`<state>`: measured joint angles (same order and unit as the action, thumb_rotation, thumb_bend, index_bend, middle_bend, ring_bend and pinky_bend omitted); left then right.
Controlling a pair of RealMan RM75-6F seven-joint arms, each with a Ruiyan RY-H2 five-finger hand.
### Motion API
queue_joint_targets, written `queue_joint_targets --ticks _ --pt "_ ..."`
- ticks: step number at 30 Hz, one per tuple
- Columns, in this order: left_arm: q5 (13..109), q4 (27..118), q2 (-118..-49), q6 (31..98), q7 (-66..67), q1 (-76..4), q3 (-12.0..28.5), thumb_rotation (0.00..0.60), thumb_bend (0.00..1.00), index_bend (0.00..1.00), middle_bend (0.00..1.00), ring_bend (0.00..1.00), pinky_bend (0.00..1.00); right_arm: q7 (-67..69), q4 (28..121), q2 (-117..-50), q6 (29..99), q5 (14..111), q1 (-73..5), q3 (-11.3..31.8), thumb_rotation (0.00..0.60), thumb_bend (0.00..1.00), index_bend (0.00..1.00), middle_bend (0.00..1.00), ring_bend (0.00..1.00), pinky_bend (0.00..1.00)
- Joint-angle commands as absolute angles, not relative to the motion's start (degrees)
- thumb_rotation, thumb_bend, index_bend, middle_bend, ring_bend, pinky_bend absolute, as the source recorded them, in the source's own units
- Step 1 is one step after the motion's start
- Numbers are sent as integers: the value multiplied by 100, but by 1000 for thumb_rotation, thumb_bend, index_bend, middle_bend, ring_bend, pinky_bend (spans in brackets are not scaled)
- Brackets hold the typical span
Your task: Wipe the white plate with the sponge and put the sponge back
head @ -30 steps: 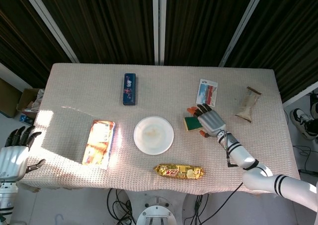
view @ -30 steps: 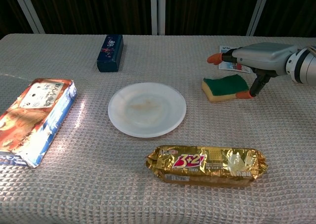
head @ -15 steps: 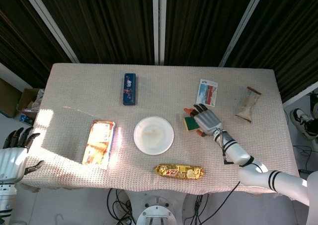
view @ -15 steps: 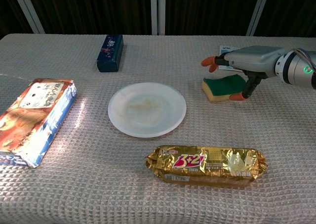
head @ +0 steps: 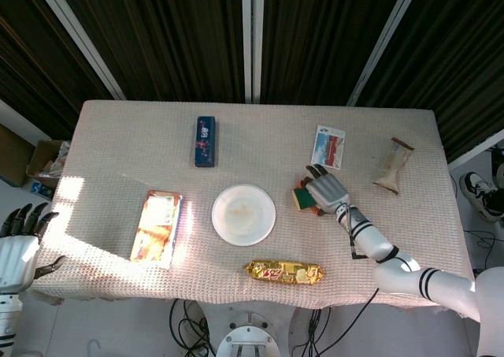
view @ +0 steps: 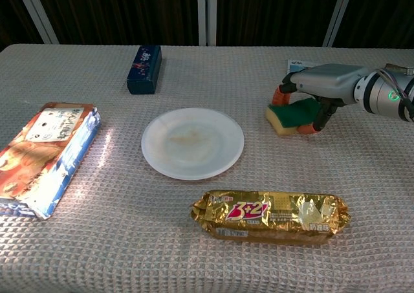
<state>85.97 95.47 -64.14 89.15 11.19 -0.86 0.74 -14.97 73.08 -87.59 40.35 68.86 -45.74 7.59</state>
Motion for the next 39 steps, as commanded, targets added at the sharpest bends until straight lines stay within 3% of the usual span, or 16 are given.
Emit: queue_joint_targets --ticks 1,8,19,31,39 --pt "8593 9565 -6405 8909 1127 -86 79 600 0 226 119 85 116 -1569 7379 -8696 4118 6967 -4604 742 600 271 369 324 53 22" --pt "8544 9571 -6415 8838 1134 -103 91 600 0 226 119 85 116 -1950 7791 -8587 4405 7388 -4872 845 600 285 432 358 84 36" --pt "8454 9504 -6401 8869 1004 -17 82 600 0 226 119 85 116 -3672 7185 -9431 3608 7423 -6235 1012 600 306 500 372 113 41" --pt "8368 9238 -6447 8898 698 104 57 600 0 226 119 85 116 -4849 6353 -10275 3329 7420 -6951 728 600 338 545 378 136 44" --pt "8374 9109 -6486 8937 555 151 64 600 0 226 119 85 117 -5096 6133 -10475 3335 7475 -7052 521 600 354 564 381 138 20"
